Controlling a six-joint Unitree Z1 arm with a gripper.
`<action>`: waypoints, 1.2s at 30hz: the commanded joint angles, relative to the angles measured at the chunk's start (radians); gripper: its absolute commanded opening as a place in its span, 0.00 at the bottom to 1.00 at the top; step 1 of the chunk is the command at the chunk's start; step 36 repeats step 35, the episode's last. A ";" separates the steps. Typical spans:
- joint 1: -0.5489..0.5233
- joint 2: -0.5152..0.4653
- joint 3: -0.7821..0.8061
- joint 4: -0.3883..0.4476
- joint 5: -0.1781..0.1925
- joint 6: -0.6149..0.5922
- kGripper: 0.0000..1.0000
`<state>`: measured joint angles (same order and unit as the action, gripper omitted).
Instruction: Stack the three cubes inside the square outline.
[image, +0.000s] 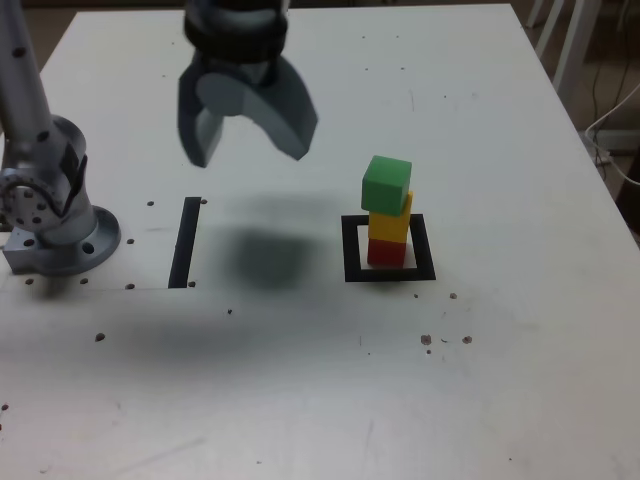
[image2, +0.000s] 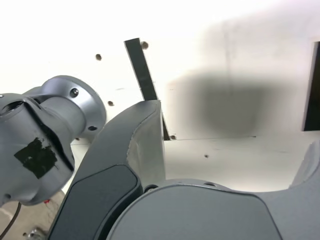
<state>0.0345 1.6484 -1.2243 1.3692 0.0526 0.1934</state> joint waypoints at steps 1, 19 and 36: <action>0.001 -0.020 0.043 -0.026 -0.004 -0.009 1.00; 0.001 -0.075 0.324 -0.218 -0.035 -0.033 1.00; 0.001 -0.085 0.407 -0.299 -0.048 -0.038 1.00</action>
